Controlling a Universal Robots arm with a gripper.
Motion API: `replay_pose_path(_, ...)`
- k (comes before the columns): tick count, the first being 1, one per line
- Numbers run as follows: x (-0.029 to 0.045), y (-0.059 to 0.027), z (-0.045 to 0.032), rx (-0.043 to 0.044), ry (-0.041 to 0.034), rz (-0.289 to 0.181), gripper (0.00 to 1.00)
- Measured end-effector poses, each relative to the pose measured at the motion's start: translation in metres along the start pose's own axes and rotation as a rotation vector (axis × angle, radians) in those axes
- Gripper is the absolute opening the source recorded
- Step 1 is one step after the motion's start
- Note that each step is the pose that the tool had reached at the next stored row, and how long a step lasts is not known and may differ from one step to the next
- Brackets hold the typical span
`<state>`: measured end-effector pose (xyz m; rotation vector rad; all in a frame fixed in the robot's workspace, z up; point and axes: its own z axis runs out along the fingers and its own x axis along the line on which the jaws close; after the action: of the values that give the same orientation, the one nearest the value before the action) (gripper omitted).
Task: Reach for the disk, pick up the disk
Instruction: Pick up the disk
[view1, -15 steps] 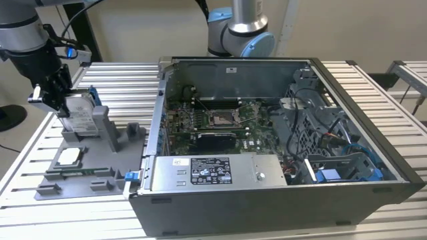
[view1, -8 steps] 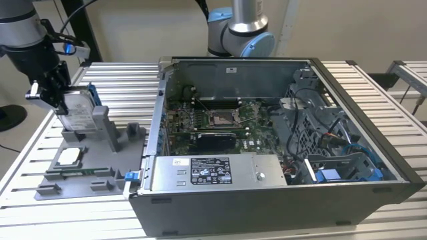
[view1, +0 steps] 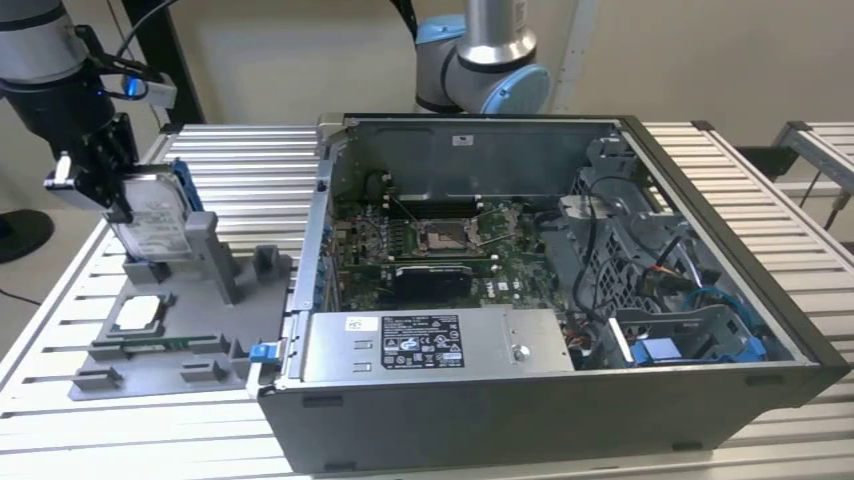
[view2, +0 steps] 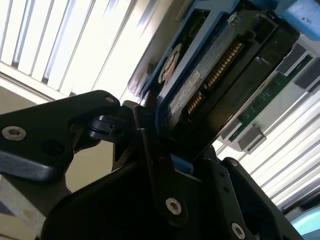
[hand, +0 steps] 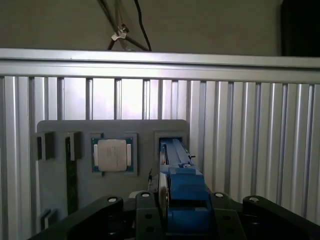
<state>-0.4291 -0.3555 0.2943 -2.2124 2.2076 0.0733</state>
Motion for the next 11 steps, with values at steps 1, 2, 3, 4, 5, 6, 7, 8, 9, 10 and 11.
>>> replay_pose_path(1, 0.0, 0.0, -0.0014, 0.0, 0.0, 0.0, 0.0)
replay_pose_path(2, -0.0001, 0.0, -0.0029, 0.0, 0.0, 0.0, 0.0)
replay_pose_path(3, -0.0001, 0.0001, -0.0045, -0.0001, 0.0, 0.0, 0.0)
replay_pose_path(4, -0.0002, 0.0001, -0.0061, 0.0, 0.0, 0.0, 0.0)
replay_pose_path(5, -0.0003, 0.0001, -0.0077, 0.0, 0.0, 0.0, 0.0)
replay_pose_path(6, -0.0004, 0.0002, -0.0095, 0.0, 0.0, 0.0, 0.0)
replay_pose_path(7, -0.0005, 0.0002, -0.0113, -0.0001, 0.0, 0.0, 0.0)
replay_pose_path(8, -0.0006, 0.0003, -0.0131, -0.0001, 0.0, 0.0, 0.0)
replay_pose_path(9, -0.0007, 0.0004, -0.0148, 0.0, 0.0, 0.0, 0.0)
replay_pose_path(10, -0.0008, 0.0004, -0.0164, 0.0, 0.0, 0.0, 0.0)
replay_pose_path(11, -0.0009, 0.0004, -0.018, 0.0, 0.0, 0.0, 0.0)
